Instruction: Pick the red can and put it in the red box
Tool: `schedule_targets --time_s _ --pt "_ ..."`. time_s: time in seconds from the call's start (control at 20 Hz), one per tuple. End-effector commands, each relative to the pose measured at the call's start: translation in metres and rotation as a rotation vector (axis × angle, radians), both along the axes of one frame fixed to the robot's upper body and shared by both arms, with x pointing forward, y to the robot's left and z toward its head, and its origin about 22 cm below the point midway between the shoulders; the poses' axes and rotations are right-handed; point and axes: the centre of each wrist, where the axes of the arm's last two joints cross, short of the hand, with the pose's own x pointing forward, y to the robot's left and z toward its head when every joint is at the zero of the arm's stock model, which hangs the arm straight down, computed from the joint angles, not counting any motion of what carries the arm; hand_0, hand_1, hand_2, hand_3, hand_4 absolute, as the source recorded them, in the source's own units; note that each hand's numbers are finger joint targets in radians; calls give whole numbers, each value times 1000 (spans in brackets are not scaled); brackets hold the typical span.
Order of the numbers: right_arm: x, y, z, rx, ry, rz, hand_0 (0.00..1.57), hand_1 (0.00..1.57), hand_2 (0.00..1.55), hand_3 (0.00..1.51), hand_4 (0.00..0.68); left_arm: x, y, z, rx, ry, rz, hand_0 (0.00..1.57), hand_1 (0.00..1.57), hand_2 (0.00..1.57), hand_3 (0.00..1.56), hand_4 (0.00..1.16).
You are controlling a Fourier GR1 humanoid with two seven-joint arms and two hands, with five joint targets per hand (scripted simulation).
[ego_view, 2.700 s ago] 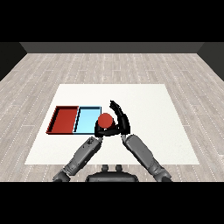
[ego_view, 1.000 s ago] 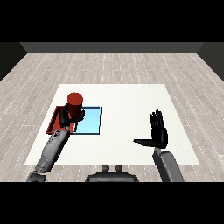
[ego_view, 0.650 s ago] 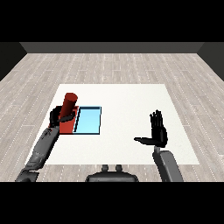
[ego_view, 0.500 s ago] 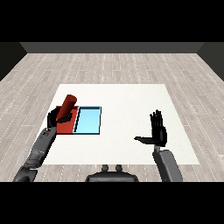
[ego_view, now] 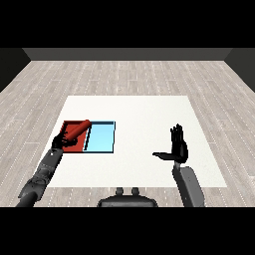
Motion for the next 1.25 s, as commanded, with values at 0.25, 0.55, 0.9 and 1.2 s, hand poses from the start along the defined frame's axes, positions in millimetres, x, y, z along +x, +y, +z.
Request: schedule_targets --time_s 0.25,0.55,0.9,1.2 --pt "16 6 -4 16 -16 -9 0 0 0 0 0 1 0 -8 -18 239 -120 0 0 0 0 0" --pt "12 8 -9 33 -30 18 0 0 0 0 0 8 12 11 -217 -224 -19 0 0 0 0 0" --pt "13 2 -8 24 -39 61 0 0 0 0 0 51 -48 43 -655 -861 -328 0 0 0 0 0" --pt "6 -11 -18 -41 -46 73 0 0 0 0 0 26 -106 11 -837 -970 -510 0 0 0 0 0"
